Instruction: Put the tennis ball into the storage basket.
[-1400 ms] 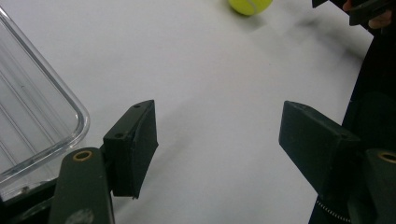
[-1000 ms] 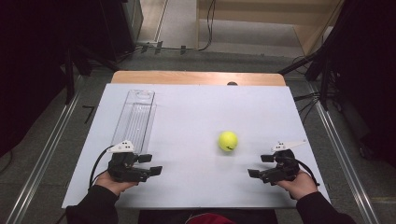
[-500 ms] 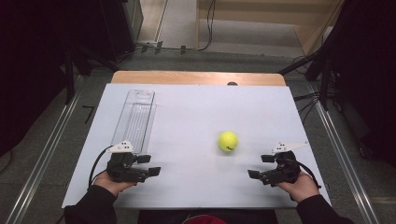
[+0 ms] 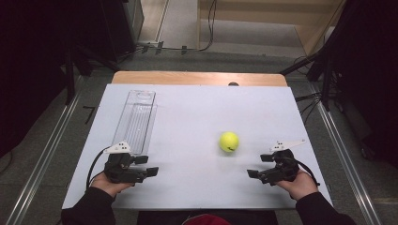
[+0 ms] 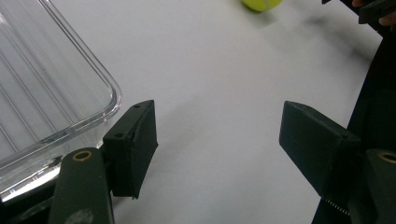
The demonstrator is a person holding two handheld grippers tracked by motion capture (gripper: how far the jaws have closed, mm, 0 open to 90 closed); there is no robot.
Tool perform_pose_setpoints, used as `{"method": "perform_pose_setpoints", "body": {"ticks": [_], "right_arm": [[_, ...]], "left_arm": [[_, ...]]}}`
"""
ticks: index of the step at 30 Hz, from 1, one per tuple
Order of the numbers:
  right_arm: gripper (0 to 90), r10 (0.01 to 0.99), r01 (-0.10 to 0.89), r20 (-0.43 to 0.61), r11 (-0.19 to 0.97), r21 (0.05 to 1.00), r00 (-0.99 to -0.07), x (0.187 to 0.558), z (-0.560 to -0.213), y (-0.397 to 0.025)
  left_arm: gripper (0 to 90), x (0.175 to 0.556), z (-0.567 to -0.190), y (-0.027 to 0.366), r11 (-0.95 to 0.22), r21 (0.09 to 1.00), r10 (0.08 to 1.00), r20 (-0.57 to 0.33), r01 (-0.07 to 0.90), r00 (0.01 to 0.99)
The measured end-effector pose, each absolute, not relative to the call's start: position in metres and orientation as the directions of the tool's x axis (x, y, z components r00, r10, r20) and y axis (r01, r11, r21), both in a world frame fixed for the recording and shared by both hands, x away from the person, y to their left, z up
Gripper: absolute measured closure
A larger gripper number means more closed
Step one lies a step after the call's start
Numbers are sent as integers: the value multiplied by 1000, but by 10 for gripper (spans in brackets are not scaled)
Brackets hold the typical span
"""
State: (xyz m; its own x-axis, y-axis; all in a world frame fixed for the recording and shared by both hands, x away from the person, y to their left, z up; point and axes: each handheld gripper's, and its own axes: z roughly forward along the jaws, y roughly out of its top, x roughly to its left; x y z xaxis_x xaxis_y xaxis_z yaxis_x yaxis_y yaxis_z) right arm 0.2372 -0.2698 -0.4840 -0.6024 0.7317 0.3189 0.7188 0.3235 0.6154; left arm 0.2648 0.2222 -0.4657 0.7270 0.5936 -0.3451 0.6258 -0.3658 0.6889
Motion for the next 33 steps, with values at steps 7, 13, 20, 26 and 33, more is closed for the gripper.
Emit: {"method": "perform_pose_setpoints", "body": {"ticks": [7,13,20,26,33], "right_arm": [[58,732,716,315,325,617,-604,239,-483,-268],[57,731,716,313,331,615,-607,239,-484,-267],[58,729,710,313,326,624,-609,241,-481,-268],[58,733,708,308,320,630,-606,245,-480,-271],[57,737,697,301,308,647,-605,250,-478,-268]], "left_arm": [[288,263,-464,224,-360,695,603,-336,622,724],[288,264,-465,224,-357,695,607,-335,624,721],[288,263,-465,224,-359,694,606,-335,624,722],[288,264,-465,224,-358,691,609,-337,628,718],[288,264,-465,222,-364,689,608,-334,627,720]]}}
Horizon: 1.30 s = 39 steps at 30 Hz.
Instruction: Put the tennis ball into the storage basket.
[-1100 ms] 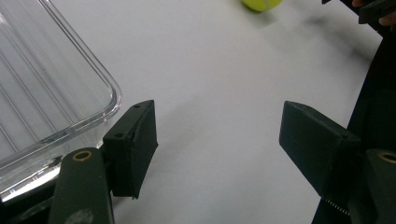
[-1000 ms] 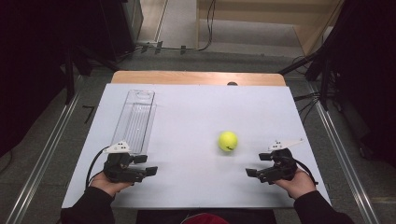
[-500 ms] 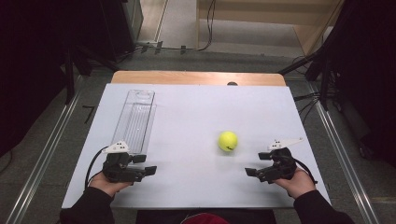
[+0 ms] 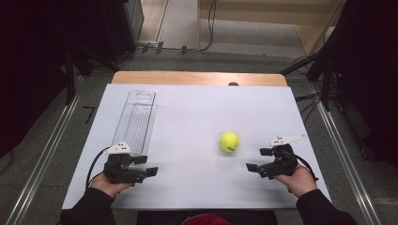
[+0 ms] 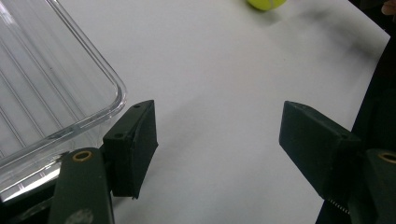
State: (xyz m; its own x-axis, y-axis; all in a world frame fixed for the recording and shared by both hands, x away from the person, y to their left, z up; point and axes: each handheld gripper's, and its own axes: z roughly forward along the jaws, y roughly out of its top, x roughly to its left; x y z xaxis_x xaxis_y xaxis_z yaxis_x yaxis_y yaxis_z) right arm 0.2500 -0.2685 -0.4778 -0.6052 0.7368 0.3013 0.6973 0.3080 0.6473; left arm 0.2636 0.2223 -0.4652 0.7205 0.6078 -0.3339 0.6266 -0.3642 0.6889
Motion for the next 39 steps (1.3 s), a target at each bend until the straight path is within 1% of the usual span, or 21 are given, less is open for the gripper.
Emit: {"method": "perform_pose_setpoints", "body": {"ticks": [29,36,39], "right_arm": [[58,741,696,300,300,652,-601,272,-477,-256],[57,741,696,300,299,653,-601,274,-476,-253],[58,741,692,298,297,658,-602,275,-475,-253]], "left_arm": [[288,263,-465,222,-363,688,609,-335,628,719],[287,263,-466,221,-374,687,623,-311,623,718],[264,263,-467,219,-385,684,618,-307,619,724]]}}
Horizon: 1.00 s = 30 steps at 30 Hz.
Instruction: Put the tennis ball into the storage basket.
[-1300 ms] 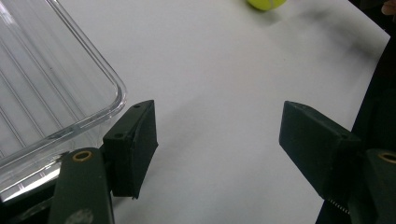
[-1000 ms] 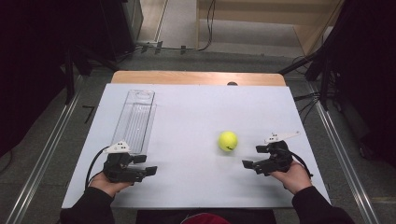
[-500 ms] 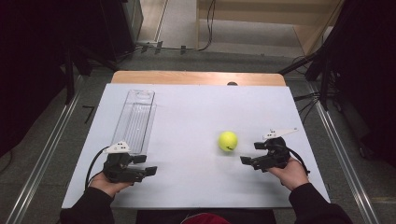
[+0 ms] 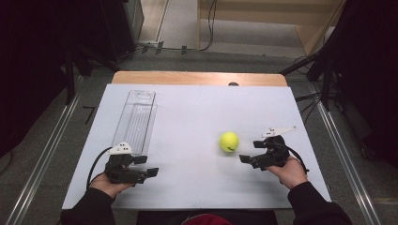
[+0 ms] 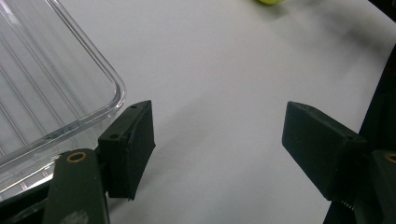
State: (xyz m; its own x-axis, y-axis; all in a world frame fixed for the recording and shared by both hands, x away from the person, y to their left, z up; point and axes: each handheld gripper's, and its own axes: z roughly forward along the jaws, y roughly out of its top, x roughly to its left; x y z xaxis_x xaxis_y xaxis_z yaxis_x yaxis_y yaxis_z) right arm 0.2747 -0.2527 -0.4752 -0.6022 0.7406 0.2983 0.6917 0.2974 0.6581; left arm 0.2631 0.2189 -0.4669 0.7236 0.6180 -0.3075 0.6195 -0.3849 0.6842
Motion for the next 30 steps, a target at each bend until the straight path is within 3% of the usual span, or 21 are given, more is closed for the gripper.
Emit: {"method": "perform_pose_setpoints", "body": {"ticks": [30], "right_arm": [[57,731,657,260,326,680,-631,289,-461,-235]], "left_arm": [[263,262,-468,216,-407,675,618,-293,615,730]]}}
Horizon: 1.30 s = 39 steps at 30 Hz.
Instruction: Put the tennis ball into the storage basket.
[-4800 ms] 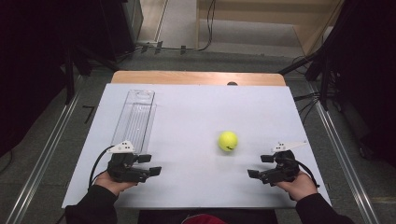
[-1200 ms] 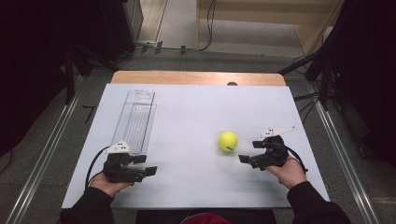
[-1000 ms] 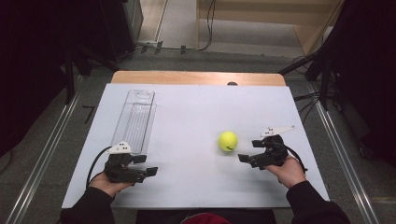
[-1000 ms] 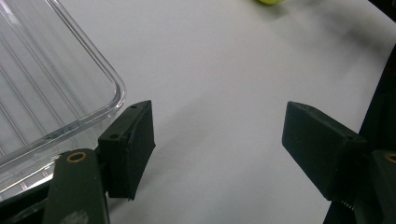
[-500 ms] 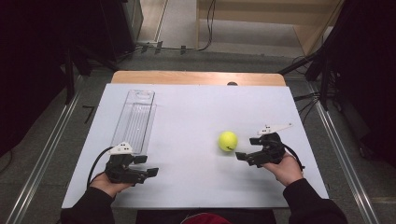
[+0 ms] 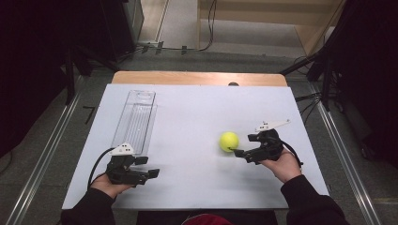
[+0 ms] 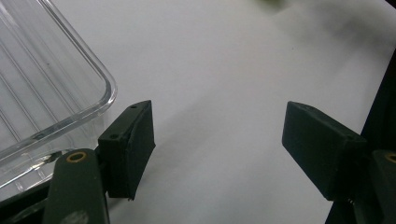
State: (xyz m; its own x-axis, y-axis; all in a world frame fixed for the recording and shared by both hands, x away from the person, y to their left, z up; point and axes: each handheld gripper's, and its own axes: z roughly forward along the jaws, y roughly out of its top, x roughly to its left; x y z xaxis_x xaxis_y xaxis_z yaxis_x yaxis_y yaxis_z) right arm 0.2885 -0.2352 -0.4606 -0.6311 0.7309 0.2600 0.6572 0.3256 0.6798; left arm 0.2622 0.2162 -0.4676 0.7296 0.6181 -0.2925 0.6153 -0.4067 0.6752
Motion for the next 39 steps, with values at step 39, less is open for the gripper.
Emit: {"method": "perform_pose_setpoints", "body": {"ticks": [39], "right_arm": [[57,724,631,223,356,689,-653,326,-443,-208]], "left_arm": [[263,262,-468,216,-407,675,614,-298,616,731]]}}
